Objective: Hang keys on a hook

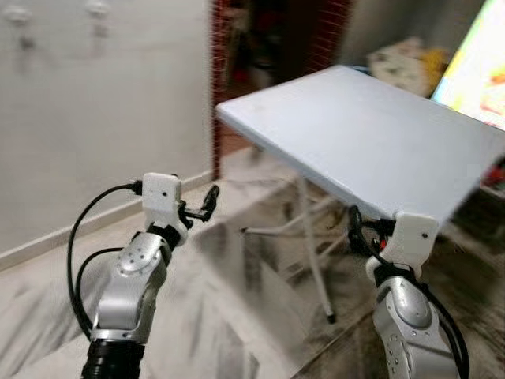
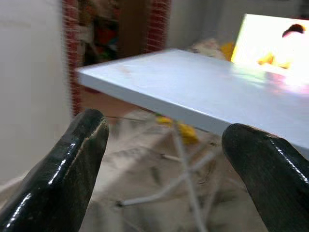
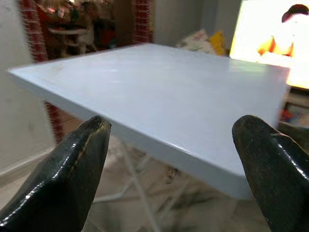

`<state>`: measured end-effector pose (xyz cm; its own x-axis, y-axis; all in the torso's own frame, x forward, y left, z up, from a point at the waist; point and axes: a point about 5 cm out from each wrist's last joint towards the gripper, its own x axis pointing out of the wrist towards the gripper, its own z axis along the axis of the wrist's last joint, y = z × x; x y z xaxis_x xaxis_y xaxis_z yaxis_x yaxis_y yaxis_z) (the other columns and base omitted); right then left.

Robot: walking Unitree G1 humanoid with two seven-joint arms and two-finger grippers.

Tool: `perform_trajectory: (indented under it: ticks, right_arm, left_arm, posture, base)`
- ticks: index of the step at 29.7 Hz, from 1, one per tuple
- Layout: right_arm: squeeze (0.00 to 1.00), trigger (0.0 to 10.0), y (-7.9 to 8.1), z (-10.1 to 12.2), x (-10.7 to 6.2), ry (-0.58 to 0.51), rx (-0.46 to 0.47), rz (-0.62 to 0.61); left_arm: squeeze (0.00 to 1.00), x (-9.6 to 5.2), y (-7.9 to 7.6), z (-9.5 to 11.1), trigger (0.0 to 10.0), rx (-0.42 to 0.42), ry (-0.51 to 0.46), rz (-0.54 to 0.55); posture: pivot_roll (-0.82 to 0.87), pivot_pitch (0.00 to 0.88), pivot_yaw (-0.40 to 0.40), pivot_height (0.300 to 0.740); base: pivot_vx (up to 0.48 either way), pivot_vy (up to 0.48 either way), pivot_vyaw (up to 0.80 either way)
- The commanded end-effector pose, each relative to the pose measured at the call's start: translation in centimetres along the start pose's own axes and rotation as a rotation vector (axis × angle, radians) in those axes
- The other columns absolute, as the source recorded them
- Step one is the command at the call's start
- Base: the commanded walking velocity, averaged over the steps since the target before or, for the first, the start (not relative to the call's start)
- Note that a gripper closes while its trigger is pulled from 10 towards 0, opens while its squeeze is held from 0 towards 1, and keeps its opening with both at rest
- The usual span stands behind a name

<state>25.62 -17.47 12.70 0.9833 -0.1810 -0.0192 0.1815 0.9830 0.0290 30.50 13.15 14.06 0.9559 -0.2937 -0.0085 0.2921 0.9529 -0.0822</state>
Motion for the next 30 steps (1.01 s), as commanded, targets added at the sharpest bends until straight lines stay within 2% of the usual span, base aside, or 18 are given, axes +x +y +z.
perform_trajectory:
  ticks: [1, 12, 17, 30]
  right_arm:
    - [0.0, 10.0, 0.1, 0.4, 0.1, -0.008, -0.002, 0.002]
    - [0.0, 10.0, 0.0, 0.4, 0.1, -0.01, -0.006, -0.001]
    - [0.0, 10.0, -0.2, 0.7, 0.2, -0.017, -0.013, 0.0]
    - [0.0, 10.0, -0.8, 1.0, 0.1, -0.019, -0.028, -0.018]
  left_arm:
    - [0.0, 0.1, 0.2, 0.3, 10.0, -0.001, 0.004, 0.014]
    - [0.0, 0.3, 0.4, 0.0, 10.0, -0.035, 0.023, 0.028]
    - [0.0, 0.5, 0.2, -0.5, 10.0, -0.091, 0.055, 0.032]
    - [0.0, 0.7, 0.1, -0.8, 10.0, -0.128, 0.076, 0.038]
  posture:
    - [0.12, 0.0, -0.073, 0.74]
    - [0.11, 0.0, -0.072, 0.74]
    - [0.1, 0.0, -0.073, 0.74]
    - [0.08, 0.0, -0.078, 0.74]
  base:
    - [0.0, 0.0, -0.8]
    - [0.0, 0.0, -0.8]
    - [0.0, 0.0, -0.8]
    - [0.0, 0.0, -0.8]
